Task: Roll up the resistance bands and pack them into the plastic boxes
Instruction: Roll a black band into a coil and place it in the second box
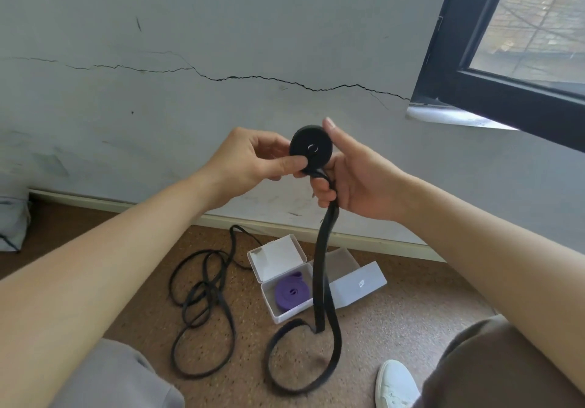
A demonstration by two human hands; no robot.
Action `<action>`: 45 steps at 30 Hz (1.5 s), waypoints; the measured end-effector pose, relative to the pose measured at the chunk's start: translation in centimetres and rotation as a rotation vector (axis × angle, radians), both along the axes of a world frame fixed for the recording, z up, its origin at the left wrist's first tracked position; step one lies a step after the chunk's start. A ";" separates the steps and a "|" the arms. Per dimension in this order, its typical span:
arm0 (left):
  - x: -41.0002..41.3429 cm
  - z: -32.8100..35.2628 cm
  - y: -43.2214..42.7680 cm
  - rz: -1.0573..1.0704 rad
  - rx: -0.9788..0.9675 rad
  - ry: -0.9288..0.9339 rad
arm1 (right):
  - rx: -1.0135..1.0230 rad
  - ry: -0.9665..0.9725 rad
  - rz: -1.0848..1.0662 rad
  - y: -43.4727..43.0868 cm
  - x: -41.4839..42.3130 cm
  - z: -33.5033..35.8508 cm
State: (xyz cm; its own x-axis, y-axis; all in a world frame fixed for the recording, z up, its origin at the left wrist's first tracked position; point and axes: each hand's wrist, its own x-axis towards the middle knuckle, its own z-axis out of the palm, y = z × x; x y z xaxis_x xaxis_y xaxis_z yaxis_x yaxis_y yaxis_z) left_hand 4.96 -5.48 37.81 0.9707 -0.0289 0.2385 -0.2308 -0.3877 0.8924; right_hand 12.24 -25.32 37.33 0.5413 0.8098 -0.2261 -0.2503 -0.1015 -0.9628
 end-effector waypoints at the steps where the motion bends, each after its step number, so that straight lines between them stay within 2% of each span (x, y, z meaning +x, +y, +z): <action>1: 0.0 -0.2 -0.3 0.014 -0.067 -0.004 | 0.038 0.040 -0.007 0.1 0.0 0.1; 5: 0.3 -0.7 -1.3 0.085 -0.267 0.001 | 0.163 0.144 -0.004 0.4 -0.2 -0.4; 10: 1.0 -0.8 -1.4 0.079 -0.202 -0.015 | 0.102 0.035 -0.128 0.5 0.6 -1.2; 12: 1.1 -0.6 -0.9 0.092 -0.136 -0.009 | 0.041 -0.104 -0.212 0.4 0.9 -1.5; 16: 1.0 -0.1 0.4 0.127 0.143 -0.002 | -0.054 -0.614 -0.367 -0.8 1.3 -1.0; 20: 0.6 0.6 0.1 0.091 0.441 -0.020 | -0.153 -0.942 -0.227 -1.4 1.1 0.0; 22: 0.5 1.0 -0.2 0.076 0.542 -0.017 | -0.250 -1.013 -0.169 -1.2 0.9 0.2; 28: 0.4 1.3 -0.4 0.031 0.628 0.012 | -0.331 -0.994 -0.081 -0.9 0.3 0.4; 30: 0.4 1.1 -0.3 0.057 0.532 -0.017 | -0.311 -0.968 -0.151 -0.9 0.4 0.5; 33: 0.4 1.0 -0.1 0.082 0.266 -0.041 | -0.172 -0.812 -0.248 -1.0 0.6 0.9; 35: 0.6 0.8 0.1 0.063 0.157 -0.033 | -0.102 -0.734 -0.301 -1.0 0.4 1.1; 45: 1.3 0.1 0.5 0.072 0.004 0.009 | 0.089 -0.460 -0.449 -0.5 0.1 0.8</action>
State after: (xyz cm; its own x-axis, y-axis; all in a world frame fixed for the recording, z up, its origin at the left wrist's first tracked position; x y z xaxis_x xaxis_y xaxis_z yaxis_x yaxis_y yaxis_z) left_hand 6.24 -4.94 37.86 0.9725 0.0406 0.2293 -0.1936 -0.4065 0.8929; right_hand 12.35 -25.80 38.18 0.8571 0.4873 0.1669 0.1898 0.0024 -0.9818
